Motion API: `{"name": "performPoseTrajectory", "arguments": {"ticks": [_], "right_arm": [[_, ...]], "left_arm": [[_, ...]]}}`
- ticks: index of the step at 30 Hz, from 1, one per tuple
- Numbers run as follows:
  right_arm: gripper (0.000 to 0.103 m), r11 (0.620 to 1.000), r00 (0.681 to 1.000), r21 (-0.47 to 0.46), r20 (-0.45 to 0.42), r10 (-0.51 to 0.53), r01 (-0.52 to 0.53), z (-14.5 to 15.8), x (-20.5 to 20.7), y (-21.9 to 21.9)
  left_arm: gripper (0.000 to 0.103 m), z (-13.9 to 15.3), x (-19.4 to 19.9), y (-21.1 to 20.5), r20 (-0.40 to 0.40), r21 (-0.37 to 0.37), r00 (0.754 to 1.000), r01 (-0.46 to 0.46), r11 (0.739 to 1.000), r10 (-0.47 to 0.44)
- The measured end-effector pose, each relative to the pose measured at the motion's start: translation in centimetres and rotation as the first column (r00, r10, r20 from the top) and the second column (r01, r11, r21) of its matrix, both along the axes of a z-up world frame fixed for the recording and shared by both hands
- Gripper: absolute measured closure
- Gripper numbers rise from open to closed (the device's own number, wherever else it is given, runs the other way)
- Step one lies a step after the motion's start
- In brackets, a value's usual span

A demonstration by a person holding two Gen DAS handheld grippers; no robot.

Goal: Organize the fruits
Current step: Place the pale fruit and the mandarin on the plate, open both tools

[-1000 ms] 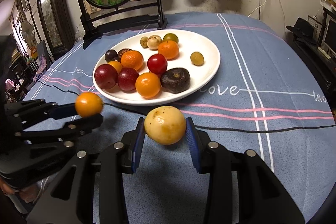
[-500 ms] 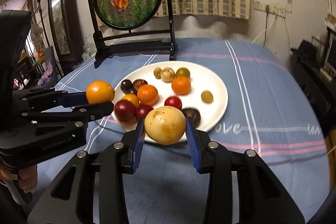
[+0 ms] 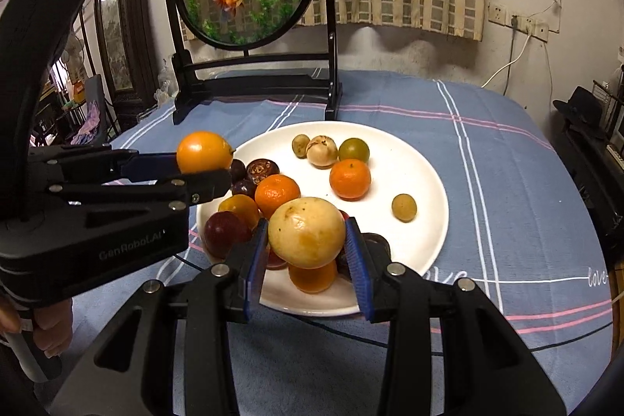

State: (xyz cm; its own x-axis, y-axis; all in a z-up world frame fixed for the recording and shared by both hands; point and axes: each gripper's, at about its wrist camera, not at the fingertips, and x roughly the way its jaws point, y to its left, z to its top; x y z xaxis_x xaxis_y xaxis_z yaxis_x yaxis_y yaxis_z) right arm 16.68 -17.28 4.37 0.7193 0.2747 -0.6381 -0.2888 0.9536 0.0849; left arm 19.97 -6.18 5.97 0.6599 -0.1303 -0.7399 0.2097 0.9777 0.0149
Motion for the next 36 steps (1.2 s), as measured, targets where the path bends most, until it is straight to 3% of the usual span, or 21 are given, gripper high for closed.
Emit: {"name": "performPoseTrajectory", "arguments": {"ticks": [12, 13, 15, 16, 26, 36], "right_arm": [[0.063, 0.999, 1.000, -0.047, 0.002, -0.013, 0.013, -1.4, 2.8, 0.9], [0.059, 0.998, 1.000, -0.056, 0.004, -0.022, 0.023, -1.5, 3.1, 1.1], [0.055, 0.996, 0.999, -0.076, 0.025, -0.041, 0.042, -1.6, 3.3, 1.2], [0.055, 0.996, 0.999, -0.079, 0.029, -0.044, 0.046, -1.7, 3.3, 1.2], [0.055, 0.997, 0.997, -0.027, 0.009, -0.073, 0.073, -1.0, 1.1, -1.1], [0.050, 0.997, 0.997, -0.028, -0.005, -0.075, 0.075, -0.7, -4.4, -2.1]], "left_arm": [[0.064, -2.0, 3.3, -0.6, -0.053, 0.002, 0.998, -0.023, 1.000, 0.023], [0.063, -2.1, 3.4, -0.6, -0.054, -0.001, 0.998, -0.032, 0.999, 0.032], [0.034, -1.9, 3.5, -0.5, -0.035, -0.013, 0.998, -0.053, 0.999, 0.052], [0.029, -1.8, 3.3, -0.4, -0.019, -0.015, 0.998, -0.064, 0.998, 0.063], [0.024, -1.2, 1.4, 0.3, -0.014, -0.033, 0.997, -0.070, 0.997, 0.069], [0.015, -0.7, -4.6, 1.4, -0.004, -0.059, 0.998, -0.058, 0.997, 0.058]]}}
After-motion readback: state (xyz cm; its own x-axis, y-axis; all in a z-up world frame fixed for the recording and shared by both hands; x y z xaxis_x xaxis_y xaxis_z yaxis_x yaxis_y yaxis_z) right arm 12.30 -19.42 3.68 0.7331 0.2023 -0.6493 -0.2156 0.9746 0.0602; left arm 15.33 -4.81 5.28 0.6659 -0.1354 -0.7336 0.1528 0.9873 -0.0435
